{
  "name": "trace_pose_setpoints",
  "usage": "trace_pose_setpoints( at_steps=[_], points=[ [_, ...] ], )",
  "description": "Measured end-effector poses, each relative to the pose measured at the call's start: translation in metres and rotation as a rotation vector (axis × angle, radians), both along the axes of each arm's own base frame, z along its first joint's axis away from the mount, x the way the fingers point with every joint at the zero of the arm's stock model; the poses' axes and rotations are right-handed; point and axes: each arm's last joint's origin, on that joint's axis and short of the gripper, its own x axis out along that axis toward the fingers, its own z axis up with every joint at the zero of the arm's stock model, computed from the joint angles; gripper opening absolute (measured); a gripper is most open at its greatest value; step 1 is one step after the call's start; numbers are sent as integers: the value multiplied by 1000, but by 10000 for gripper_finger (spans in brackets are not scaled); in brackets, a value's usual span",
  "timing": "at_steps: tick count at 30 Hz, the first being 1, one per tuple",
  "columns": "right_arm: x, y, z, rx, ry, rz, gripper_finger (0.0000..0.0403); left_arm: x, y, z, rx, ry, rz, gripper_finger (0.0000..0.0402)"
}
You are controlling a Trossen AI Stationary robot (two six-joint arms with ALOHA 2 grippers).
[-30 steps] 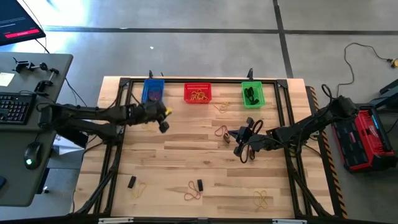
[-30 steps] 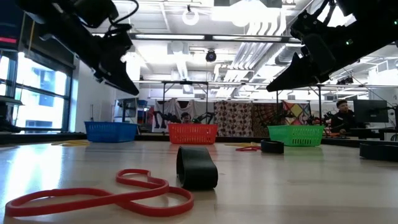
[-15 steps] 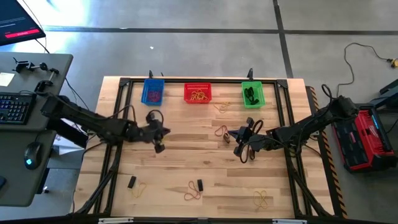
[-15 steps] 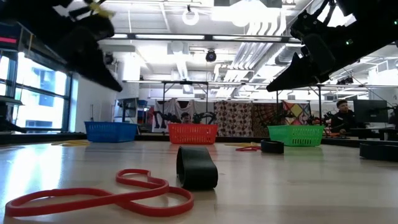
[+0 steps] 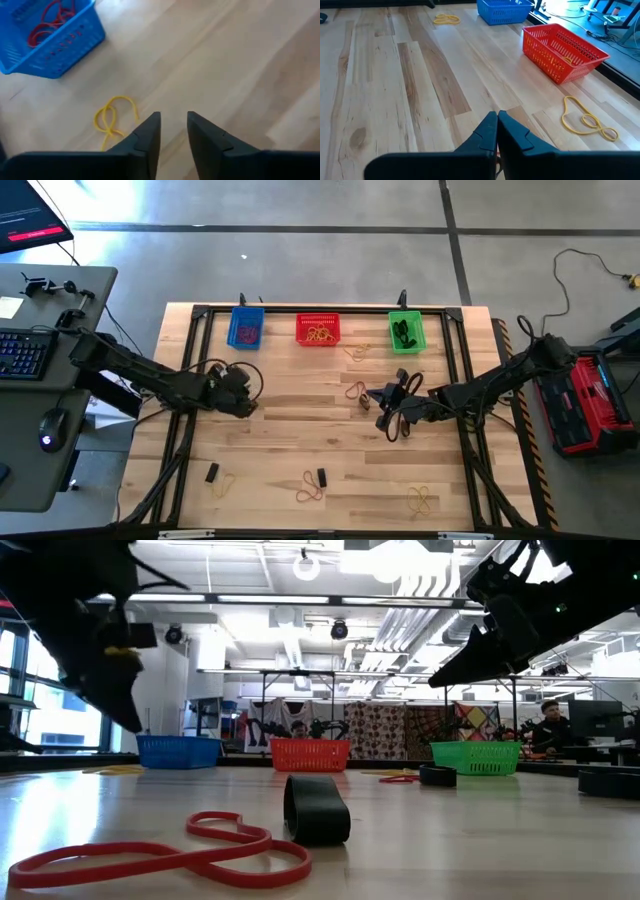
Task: Sort rubber bands into baskets
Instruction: Put the left yellow rubberband into the orange bin, then put the yellow rubberband into the orange bin
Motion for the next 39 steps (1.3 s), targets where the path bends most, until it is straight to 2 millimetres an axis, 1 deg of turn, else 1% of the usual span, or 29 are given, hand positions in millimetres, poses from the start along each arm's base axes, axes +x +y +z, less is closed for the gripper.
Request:
trace_pose_setpoints(
  at_steps=[3,8,11,18,24,28,35,37,39],
  points=[
    [0,0,0,0,0,0,0,4,5,-7,19,48,31,108],
    [0,0,0,2,-1,-1,0,9,17,-22,-10,104,167,124],
    [0,0,0,6,-3,-3,0,9,25,-29,-33,154,233,125],
    [0,0,0,6,-3,-2,0,10,41,-42,-68,265,297,126],
    [0,0,0,6,-2,-2,0,12,44,-44,-72,292,279,122],
    [0,0,0,3,-1,-1,0,13,43,-44,-83,308,242,98],
    [0,0,0,3,-1,-1,0,15,34,-46,-75,322,146,12],
    [0,0,0,3,-1,-1,0,16,31,-45,-74,320,127,4],
    [0,0,0,3,-1,-1,0,17,28,-45,-75,318,110,6]
  ],
)
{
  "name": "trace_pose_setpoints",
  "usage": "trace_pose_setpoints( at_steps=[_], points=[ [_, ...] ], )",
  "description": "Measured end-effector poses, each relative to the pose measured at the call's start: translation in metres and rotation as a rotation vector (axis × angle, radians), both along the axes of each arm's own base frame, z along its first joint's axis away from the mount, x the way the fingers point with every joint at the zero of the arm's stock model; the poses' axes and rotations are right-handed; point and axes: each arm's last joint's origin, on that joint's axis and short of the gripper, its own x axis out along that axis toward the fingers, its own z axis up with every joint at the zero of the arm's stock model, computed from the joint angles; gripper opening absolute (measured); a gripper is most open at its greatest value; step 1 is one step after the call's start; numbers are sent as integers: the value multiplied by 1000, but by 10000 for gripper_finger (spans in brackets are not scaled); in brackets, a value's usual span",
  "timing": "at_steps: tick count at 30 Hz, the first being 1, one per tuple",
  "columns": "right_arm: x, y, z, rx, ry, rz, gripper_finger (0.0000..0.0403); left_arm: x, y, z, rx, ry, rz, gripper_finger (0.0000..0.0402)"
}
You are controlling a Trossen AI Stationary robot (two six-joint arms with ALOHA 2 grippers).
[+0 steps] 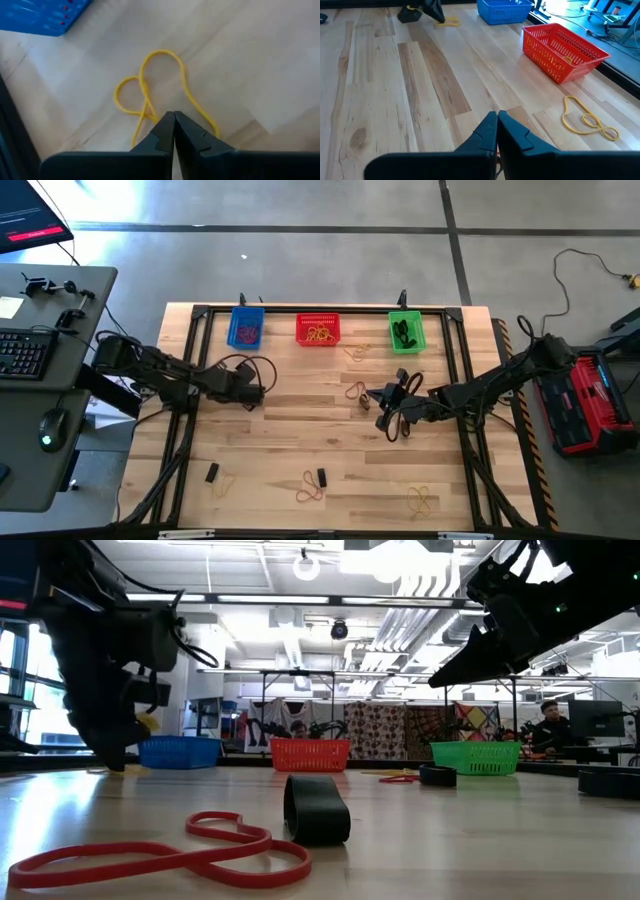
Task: Sort rubber bands into baskets
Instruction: Put the yellow rubberband into the orange bin
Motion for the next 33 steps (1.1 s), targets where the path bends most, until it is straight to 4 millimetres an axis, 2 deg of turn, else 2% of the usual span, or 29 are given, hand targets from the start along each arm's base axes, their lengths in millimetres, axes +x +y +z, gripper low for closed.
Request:
trace_pose_setpoints(
  at_steps=[4,13,23,28,33],
  points=[
    [0,0,0,0,0,0,0,6,-8,3,-17,-39,-38,2],
    [0,0,0,3,-2,-2,0,36,-26,20,-37,-234,-169,0],
    [2,1,-5,-2,19,-3,0,63,-29,44,-3,-372,-285,0],
    [6,2,-18,2,58,-14,0,62,-23,46,42,-359,-223,6],
    [13,4,-31,-3,77,-3,0,48,-13,41,45,-238,-114,42]
  ],
)
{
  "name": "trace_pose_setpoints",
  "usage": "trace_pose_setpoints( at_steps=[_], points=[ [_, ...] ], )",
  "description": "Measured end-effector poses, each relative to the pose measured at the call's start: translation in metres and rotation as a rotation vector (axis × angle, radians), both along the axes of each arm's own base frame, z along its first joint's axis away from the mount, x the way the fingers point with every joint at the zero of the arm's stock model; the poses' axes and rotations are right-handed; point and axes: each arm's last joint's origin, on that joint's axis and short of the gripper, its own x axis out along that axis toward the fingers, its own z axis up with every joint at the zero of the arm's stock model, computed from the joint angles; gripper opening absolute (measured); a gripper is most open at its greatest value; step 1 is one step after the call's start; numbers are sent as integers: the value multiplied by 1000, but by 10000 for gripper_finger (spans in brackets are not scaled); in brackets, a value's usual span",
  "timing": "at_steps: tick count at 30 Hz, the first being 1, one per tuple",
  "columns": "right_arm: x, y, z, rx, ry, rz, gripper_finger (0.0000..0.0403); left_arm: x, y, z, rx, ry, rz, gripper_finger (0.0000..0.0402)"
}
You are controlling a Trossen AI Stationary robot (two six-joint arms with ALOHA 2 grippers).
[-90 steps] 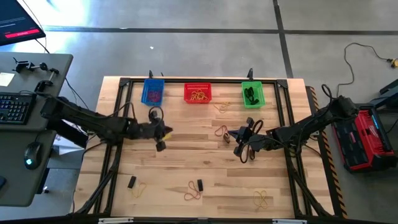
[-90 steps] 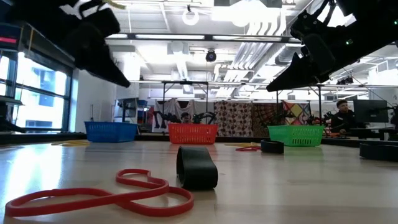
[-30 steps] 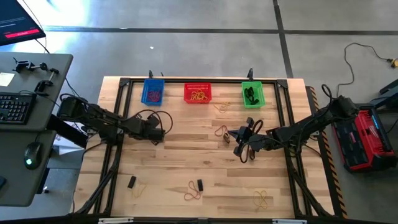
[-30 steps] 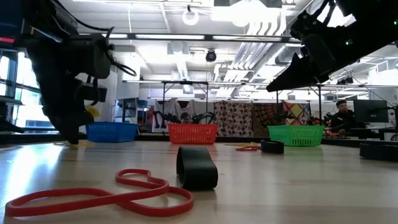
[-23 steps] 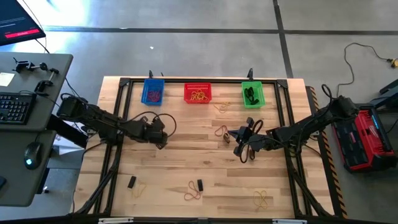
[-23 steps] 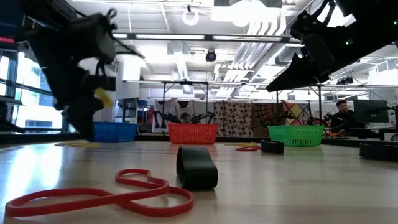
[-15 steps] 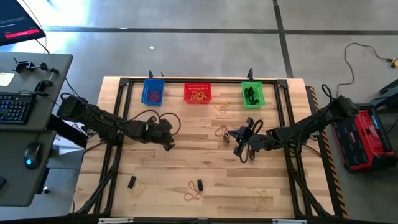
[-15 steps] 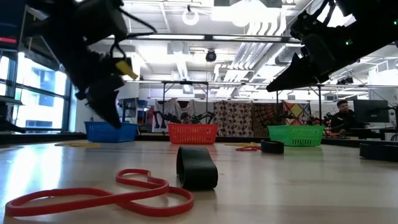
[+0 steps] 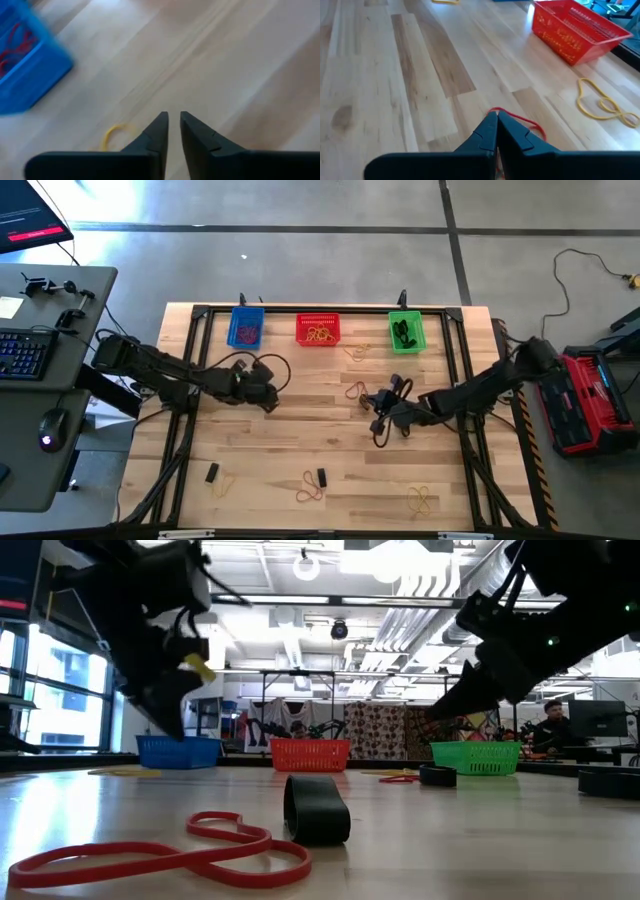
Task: Sort rubber bands into baskets
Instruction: Put the yellow rubberband into the orange bin
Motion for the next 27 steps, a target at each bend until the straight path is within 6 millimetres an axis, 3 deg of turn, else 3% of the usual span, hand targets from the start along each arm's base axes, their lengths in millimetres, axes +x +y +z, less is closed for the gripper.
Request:
trace_pose_setpoints(
  at_steps=[11,19,27],
  points=[
    [10,4,2,-20,-76,89,0,-26,6,-8,-8,181,130,125],
    [11,5,4,-21,-81,121,0,-45,10,-34,-70,209,183,130],
    [12,5,4,-22,-86,122,0,-50,16,-40,-77,212,189,130]
  ],
)
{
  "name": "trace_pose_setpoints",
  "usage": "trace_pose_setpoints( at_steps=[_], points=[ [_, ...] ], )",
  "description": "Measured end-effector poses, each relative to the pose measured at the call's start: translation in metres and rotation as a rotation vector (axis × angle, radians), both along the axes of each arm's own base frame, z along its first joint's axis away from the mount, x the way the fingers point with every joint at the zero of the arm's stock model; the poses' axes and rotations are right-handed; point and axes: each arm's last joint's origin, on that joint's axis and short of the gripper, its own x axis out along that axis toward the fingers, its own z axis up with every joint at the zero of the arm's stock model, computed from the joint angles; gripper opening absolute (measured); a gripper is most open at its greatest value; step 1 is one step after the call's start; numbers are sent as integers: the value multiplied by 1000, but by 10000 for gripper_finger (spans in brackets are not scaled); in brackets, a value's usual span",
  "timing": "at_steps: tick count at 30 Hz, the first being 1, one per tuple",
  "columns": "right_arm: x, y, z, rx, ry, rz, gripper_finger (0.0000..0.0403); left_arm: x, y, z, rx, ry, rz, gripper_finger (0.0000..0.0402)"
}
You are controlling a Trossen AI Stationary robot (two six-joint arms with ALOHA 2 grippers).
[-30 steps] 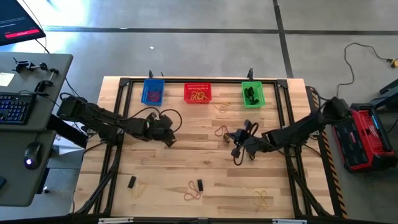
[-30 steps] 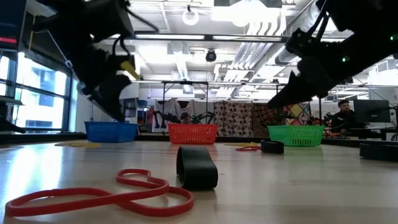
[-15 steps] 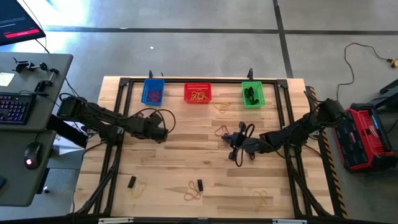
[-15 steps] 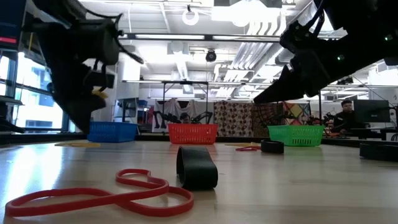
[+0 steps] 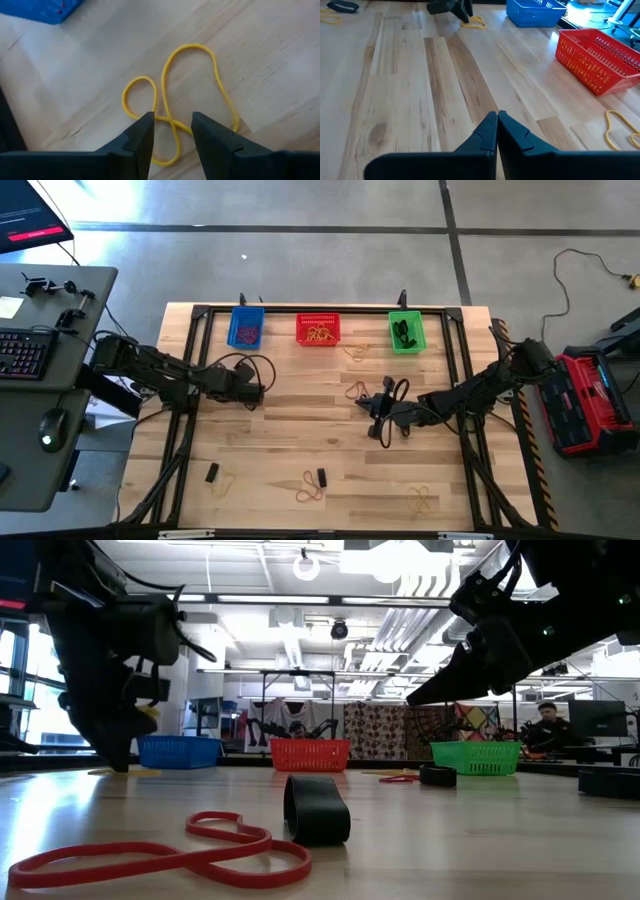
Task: Sort rubber bands into baskets
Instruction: Put the yellow rubberband into the orange bin
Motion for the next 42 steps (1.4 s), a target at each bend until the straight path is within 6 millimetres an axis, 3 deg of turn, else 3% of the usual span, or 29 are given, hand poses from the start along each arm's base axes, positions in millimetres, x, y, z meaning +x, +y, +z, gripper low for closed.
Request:
trace_pose_setpoints(
  at_steps=[7,15,33,42],
  points=[
    [0,0,0,0,-1,0,0,1,5,0,-8,19,-28,104],
    [0,0,0,0,-1,0,0,3,4,0,-14,50,-106,8],
    [0,0,0,2,-1,4,0,37,-3,34,50,-27,-240,0],
    [0,0,0,2,-1,4,0,62,0,65,110,-111,-282,0]
  ],
)
